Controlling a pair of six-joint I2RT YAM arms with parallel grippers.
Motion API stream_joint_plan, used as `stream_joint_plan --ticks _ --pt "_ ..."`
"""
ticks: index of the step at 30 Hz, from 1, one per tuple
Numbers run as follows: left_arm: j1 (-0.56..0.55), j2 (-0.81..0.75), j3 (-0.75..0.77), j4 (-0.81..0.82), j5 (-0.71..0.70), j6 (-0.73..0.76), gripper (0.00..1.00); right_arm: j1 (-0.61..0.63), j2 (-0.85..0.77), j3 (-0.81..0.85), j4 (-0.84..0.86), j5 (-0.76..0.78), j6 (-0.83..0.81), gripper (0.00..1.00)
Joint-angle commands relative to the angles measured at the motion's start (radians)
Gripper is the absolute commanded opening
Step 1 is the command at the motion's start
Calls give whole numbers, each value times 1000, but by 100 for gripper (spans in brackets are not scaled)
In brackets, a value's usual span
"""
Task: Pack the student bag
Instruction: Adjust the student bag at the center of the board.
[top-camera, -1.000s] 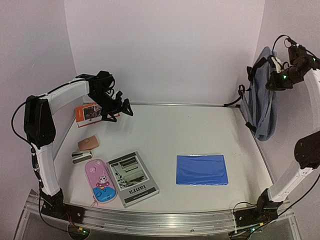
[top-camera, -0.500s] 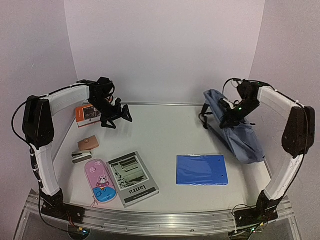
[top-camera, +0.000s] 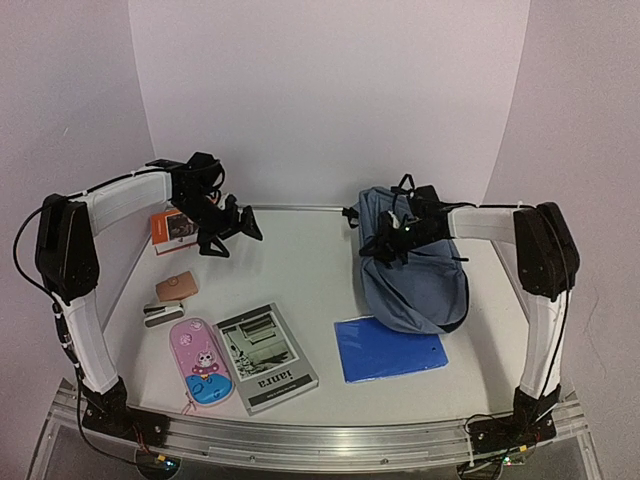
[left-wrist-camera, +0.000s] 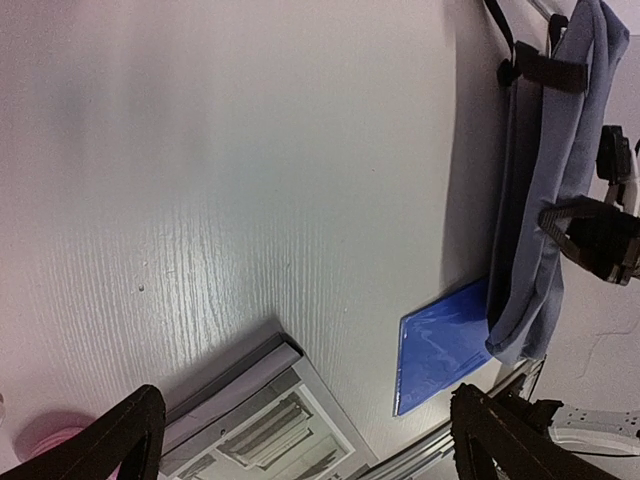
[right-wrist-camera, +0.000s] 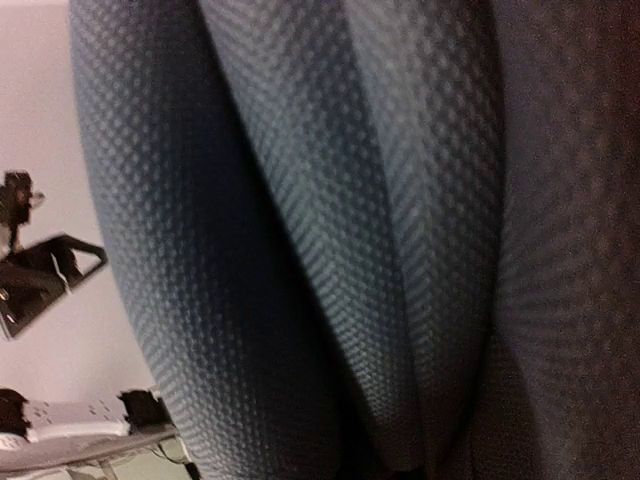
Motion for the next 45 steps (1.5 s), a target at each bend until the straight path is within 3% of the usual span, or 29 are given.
stream_joint_plan --ticks 1,4,7,9,11,13,14,18,24,28,35,45 --pt "0 -47 -12 28 -13 -42 100 23 57 96 457 -10 429 0" --pt "0 -54 -21 42 -16 -61 100 17 84 151 472 36 445 3" --pt "0 -58 -23 64 -12 -77 100 -27 86 189 468 30 396 39" --pt "0 -58 -18 73 -10 -83 100 -80 73 201 450 8 346 57" --pt "0 -59 -17 86 -1 -87 100 -144 51 224 357 -26 240 80" --pt "-1 -58 -20 97 7 -92 100 -207 28 241 202 -62 90 95" --pt "-1 -58 -22 104 16 -91 100 -240 4 242 120 -67 -17 98" --pt "-17 -49 -34 140 43 -86 100 -320 -95 225 -283 79 -427 98" --pt "-90 57 -7 207 89 -114 100 -371 -132 145 -477 364 -753 98" --pt "-169 170 72 251 108 -141 100 -371 -70 89 -516 375 -790 98" --pt "-238 345 235 294 198 -159 95 -370 2 18 -548 253 -767 98" --pt "-253 447 277 327 259 -175 72 -283 -4 -175 -525 165 -714 74"
